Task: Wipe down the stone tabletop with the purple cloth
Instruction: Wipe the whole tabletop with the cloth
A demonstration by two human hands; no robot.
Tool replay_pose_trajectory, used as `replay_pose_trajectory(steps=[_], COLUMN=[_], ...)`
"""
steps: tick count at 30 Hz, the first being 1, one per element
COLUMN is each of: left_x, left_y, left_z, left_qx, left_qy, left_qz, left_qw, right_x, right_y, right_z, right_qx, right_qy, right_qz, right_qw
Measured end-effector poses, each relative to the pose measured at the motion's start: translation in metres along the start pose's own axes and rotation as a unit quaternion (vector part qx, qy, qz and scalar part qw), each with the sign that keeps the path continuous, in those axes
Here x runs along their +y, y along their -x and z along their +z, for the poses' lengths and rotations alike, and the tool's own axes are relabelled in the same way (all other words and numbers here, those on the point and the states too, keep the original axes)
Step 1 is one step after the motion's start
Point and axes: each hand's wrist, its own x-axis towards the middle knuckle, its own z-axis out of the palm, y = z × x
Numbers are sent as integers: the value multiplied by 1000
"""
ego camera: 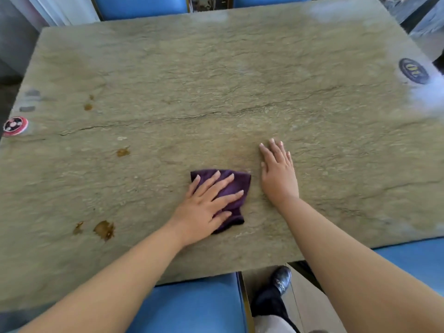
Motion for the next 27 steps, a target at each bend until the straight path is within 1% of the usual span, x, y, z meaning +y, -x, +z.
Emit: replay_pose_trajectory(steps=[1,2,3,5,7,8,9,10,11,12,14,15,17,19,20,21,22,23,25,27], left_x=[-13,-27,-40,-60,-61,-54,-43,-30,-16,0,29,39,46,31,16,1,-12,-20,-20,1], left_y=[1,-3,-13,-45,-81,-97,-110,-119,-121,-117,-93,-76,-37,-3,4,3,-3,-13,-40,-68], left_z=[-4,-10,-15,-24,-28,-27,-26,-23,-18,-13,-1,4,9,10,7,3,0,-3,-8,-6], left_qx=[-8,-12,-9,9,35,43,44,42,39,37,27,20,-8,-32,-34,-28,-23,-20,-12,11], left_qy=[-6,-12,-11,11,24,23,21,19,16,10,-12,-23,-34,-51,-58,-67,-74,-73,-40,-13], left_qz=[34,46,28,-80,-196,-241,-269,-273,-252,-207,-84,-23,99,202,239,256,244,201,56,-70], left_qw=[999,999,1000,997,980,969,962,961,967,978,996,999,995,978,969,964,967,977,998,997], right_x=[2,4,6,11,17,22,27,33,37,40,44,45,46,46,45,45,45,45,46,46], right_y=[9,18,27,40,52,60,68,75,81,84,84,82,80,79,78,78,78,78,78,77], right_z=[-2,-4,-6,-13,-21,-25,-29,-31,-33,-34,-35,-35,-33,-33,-33,-34,-35,-35,-35,-35], right_qx=[-7,-17,-28,-41,-34,-28,-28,-38,-55,-72,-99,-110,-123,-127,-129,-132,-135,-137,-136,-133], right_qy=[-8,-19,-34,-60,-58,-38,-11,16,37,49,53,54,65,76,75,72,68,67,65,62], right_qz=[-2,1,7,41,114,161,205,235,245,242,230,230,234,234,235,236,237,236,234,234], right_qw=[1000,1000,999,996,991,986,978,971,967,966,967,965,962,961,960,960,960,960,960,961])
